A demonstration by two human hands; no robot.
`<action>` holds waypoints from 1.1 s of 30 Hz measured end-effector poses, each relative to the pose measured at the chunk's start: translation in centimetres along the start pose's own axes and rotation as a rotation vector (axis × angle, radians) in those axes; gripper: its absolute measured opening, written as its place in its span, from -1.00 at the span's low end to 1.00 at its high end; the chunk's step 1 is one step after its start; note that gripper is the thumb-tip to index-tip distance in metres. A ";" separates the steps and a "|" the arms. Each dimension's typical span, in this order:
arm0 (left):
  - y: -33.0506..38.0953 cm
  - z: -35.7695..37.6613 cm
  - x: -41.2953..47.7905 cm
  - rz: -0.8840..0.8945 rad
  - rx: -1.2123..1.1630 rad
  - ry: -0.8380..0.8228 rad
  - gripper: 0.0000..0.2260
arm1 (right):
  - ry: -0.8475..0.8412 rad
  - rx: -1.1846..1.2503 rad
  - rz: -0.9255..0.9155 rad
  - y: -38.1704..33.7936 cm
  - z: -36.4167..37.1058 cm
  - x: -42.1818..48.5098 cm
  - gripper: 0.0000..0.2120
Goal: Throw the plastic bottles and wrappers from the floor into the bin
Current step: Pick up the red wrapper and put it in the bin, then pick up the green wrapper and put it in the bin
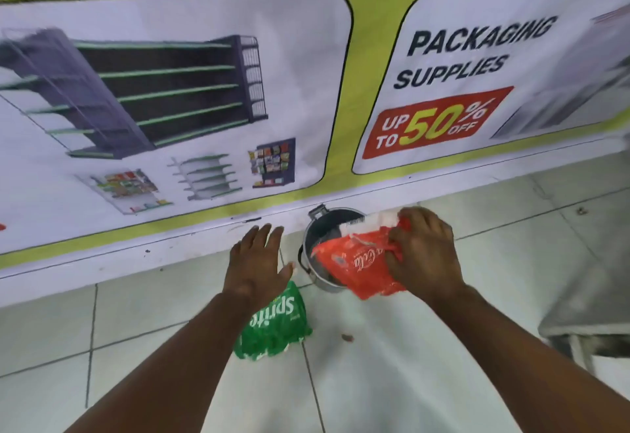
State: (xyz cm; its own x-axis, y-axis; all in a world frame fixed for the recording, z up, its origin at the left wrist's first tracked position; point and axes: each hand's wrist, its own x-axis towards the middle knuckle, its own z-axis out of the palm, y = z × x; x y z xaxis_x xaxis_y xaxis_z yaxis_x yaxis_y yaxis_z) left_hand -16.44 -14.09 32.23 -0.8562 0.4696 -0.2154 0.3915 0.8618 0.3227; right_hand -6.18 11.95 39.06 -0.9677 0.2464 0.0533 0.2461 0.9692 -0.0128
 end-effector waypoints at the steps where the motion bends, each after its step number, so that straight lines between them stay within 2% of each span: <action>1: 0.3 -0.2 0.2 0.008 0.006 0.002 -0.35 | 0.018 -0.017 -0.008 0.1 -0.3 0.9 -0.72; 9: -1.4 1.5 2.2 0.012 0.019 -0.019 -0.35 | 0.046 -0.186 -0.155 -0.7 3.9 5.4 -0.75; 13: -3.6 3.2 1.7 -0.016 0.060 -0.080 -0.34 | -0.250 -0.215 -0.194 -2.6 7.5 5.0 -0.49; 16: -5.0 3.8 1.5 -0.037 0.077 -0.115 -0.34 | -0.513 -0.047 -0.338 -3.3 9.9 4.0 -0.49; 18: -5.5 3.8 1.5 -0.060 0.064 -0.123 -0.33 | -0.700 0.122 -0.310 -3.4 10.2 3.7 -0.48; 19: -5.7 3.8 1.6 -0.068 0.058 -0.123 -0.33 | -0.736 0.181 -0.274 -3.3 10.4 3.7 -0.49; 24: -6.1 4.3 2.0 -0.063 0.052 -0.129 -0.33 | -0.612 0.312 -0.133 -2.7 11.8 3.2 -0.55; 28: -6.9 6.7 2.0 -0.075 0.034 -0.156 -0.32 | -0.519 0.401 -0.151 -3.5 13.5 1.2 -0.67; 33: -9.7 13.5 1.9 -0.106 0.037 -0.263 -0.31 | -0.541 0.480 -0.193 -6.4 20.0 -3.1 -0.64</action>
State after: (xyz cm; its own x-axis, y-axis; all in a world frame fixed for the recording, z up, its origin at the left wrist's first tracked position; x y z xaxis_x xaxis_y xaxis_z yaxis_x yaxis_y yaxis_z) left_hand -17.34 -18.94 16.28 -0.7780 0.4063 -0.4792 0.3206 0.9127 0.2533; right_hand -5.88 5.05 19.03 -0.9134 -0.0826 -0.3986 0.1378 0.8586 -0.4937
